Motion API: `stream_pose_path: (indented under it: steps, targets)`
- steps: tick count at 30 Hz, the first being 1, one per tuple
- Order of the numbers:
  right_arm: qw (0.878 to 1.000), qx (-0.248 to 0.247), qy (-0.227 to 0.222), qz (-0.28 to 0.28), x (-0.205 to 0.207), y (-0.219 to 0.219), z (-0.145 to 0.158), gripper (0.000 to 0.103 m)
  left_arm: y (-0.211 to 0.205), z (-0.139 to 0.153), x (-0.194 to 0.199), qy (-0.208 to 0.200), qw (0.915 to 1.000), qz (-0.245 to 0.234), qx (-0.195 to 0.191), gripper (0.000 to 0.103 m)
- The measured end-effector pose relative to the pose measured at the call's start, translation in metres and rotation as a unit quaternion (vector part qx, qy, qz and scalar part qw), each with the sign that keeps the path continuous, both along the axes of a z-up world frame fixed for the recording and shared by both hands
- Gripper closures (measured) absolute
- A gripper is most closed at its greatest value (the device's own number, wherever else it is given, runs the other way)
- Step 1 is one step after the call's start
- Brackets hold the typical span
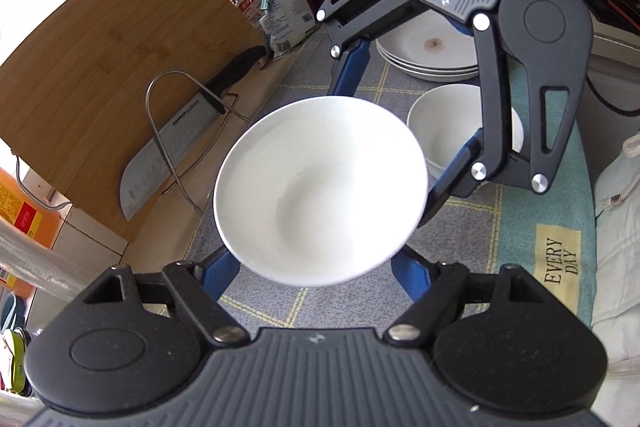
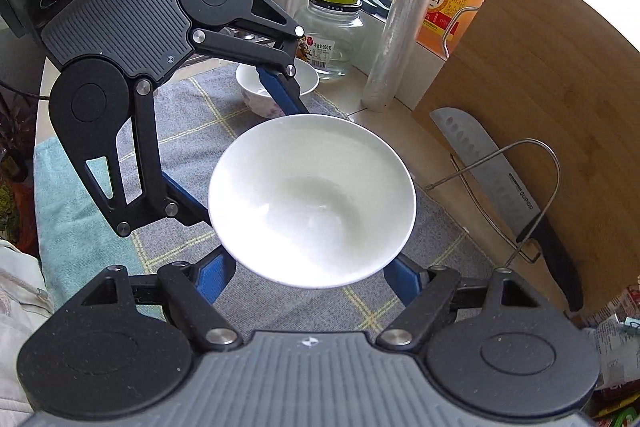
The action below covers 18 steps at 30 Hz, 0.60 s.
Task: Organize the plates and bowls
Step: 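Lift the pink-flowered bowl with both grippers and carry it to the white bowl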
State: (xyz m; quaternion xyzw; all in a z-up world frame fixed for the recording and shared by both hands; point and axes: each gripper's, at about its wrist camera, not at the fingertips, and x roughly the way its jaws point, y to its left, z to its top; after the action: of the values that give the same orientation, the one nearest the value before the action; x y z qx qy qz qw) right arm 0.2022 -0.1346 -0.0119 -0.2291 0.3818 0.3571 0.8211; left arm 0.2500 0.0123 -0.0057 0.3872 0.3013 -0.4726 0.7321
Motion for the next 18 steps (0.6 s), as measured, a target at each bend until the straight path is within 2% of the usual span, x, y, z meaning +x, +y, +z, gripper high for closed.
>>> stream_pose_path:
  steps: [9,18]
  targets:
    - [0.999,-0.002,0.003,-0.039,-0.029,-0.021,0.002,0.018,-0.021,0.001,-0.025,0.007,0.9995,-0.031,-0.005,0.021]
    - [0.996,-0.011,0.012,-0.090,-0.052,-0.062,-0.003,0.018,-0.056,-0.006,-0.032,0.021,0.9969,-0.075,-0.012,0.021]
